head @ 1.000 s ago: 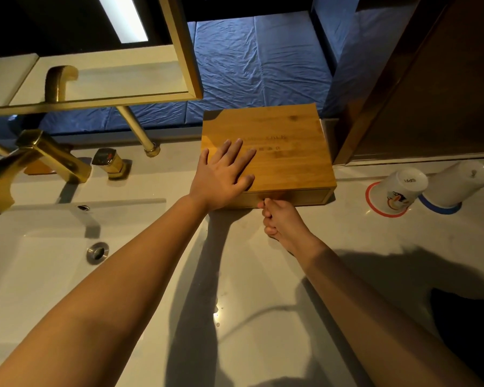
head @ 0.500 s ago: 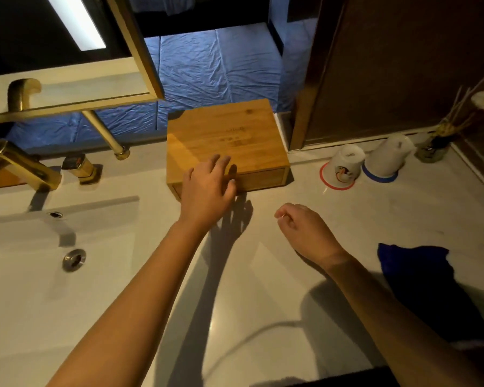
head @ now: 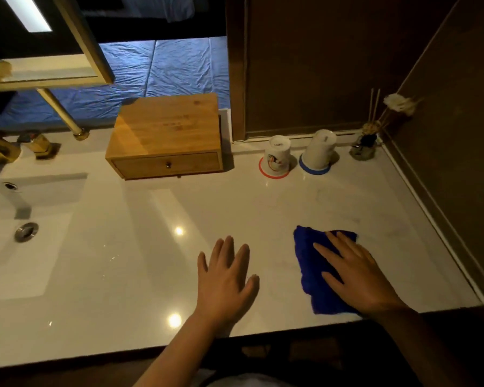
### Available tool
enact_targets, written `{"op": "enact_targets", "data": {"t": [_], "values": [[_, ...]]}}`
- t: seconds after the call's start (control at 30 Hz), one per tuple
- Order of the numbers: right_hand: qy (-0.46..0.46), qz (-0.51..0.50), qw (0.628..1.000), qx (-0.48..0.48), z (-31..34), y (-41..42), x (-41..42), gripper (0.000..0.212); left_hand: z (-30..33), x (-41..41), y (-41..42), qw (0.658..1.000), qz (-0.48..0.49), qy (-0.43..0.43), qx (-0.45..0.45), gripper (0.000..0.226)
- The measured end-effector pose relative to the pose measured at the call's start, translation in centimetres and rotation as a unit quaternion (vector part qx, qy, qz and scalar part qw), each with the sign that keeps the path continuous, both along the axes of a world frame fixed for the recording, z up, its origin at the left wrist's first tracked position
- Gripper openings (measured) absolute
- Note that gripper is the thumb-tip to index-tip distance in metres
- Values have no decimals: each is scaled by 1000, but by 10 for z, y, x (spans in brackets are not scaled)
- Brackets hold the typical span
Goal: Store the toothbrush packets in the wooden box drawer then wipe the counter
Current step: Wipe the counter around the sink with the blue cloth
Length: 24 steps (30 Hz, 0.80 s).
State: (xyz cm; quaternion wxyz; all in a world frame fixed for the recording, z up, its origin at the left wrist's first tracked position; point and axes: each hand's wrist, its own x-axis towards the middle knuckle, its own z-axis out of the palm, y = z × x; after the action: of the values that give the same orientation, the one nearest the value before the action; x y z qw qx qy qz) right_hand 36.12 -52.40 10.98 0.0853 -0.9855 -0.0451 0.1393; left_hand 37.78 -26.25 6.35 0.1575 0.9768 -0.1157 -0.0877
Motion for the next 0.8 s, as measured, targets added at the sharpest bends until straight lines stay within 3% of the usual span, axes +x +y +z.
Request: {"op": "enact_targets", "data": {"t": [0.27, 0.4, 0.6, 0.8], "values": [[26, 49, 998, 28, -21, -19, -9, 63, -10, -5, -9, 999, 29, -21, 24, 67], [-16, 31, 999, 42, -28, -16, -11, 55, -14, -6, -10, 999, 30, -26, 32, 66], [-148, 30, 985, 85, -32, 5, -15, 34, -11, -6, -11, 999, 23, -4, 33, 67], [-124, -37, 974, 185, -24, 31, -3, 27, -2, -3, -6, 999, 14, 31, 1, 69]]}}
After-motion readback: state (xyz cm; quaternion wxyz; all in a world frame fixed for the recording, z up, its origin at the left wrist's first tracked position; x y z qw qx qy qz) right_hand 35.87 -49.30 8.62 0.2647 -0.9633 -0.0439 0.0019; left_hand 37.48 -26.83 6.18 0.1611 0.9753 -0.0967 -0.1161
